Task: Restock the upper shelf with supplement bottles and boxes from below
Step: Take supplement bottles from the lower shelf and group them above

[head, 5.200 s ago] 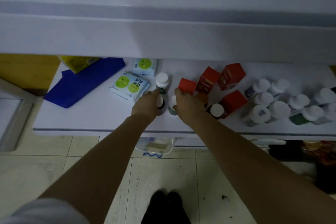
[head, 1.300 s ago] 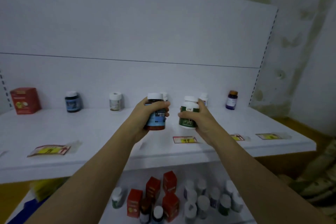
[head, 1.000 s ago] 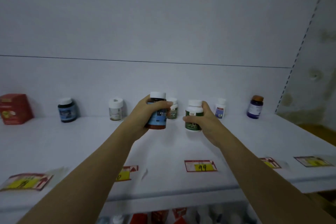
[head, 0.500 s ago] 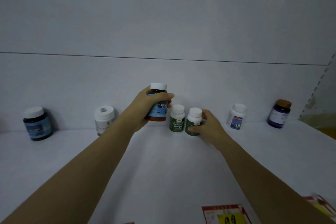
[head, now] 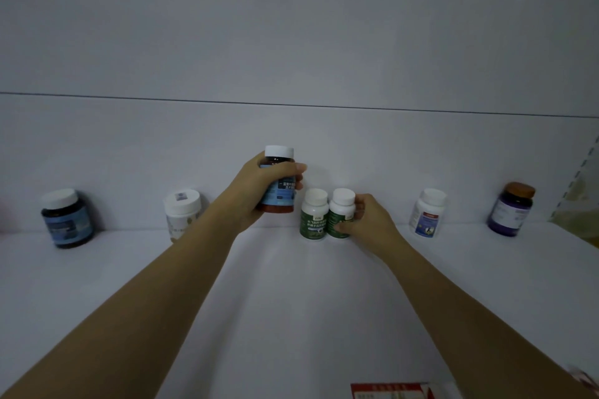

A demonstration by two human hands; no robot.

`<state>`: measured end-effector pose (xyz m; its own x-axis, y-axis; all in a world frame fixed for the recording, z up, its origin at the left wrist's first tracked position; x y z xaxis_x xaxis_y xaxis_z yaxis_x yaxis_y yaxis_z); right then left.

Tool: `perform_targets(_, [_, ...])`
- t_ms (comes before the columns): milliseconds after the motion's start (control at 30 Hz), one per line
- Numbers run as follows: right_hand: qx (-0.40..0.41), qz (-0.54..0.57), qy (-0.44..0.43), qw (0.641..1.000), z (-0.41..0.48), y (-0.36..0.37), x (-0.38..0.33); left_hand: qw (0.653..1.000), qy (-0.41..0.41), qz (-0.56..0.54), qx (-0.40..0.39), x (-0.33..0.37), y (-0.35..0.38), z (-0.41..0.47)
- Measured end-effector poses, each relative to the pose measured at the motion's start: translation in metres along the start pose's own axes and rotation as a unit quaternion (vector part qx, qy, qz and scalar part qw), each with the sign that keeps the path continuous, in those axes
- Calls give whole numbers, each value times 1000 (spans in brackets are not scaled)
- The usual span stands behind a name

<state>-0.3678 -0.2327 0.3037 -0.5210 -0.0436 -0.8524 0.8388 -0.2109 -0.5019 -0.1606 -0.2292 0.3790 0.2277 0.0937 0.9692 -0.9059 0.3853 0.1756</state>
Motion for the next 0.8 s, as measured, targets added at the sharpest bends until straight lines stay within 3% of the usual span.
perform_targets(167, [-27, -119, 7, 992, -7, -8, 0, 1000, -1, 6, 16, -2, 2, -12])
perform_targets(433, [-115, -362, 36, 925, -47, -25, -6, 999, -1, 14, 51, -4, 10, -58])
perform_targets(633, [-138, -415, -2, 899, -73, -12, -26, 996, 9, 23, 90, -2, 3, -113])
perform_targets(800, [-138, -406, -25, 903, -100, 12, -56, 993, 14, 40, 108, 9, -26, -165])
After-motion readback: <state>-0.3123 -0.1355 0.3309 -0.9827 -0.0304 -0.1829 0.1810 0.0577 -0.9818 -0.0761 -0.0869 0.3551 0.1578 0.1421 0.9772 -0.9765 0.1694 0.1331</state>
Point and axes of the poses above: each hand's wrist, its own z-axis towards the middle knuckle, its own y-axis out of the palm, x = y × z, the point moved 2 cm from there along z, towards the middle knuckle, and after that the axes turned 3 degrees about -x, right-handed, at the moved point
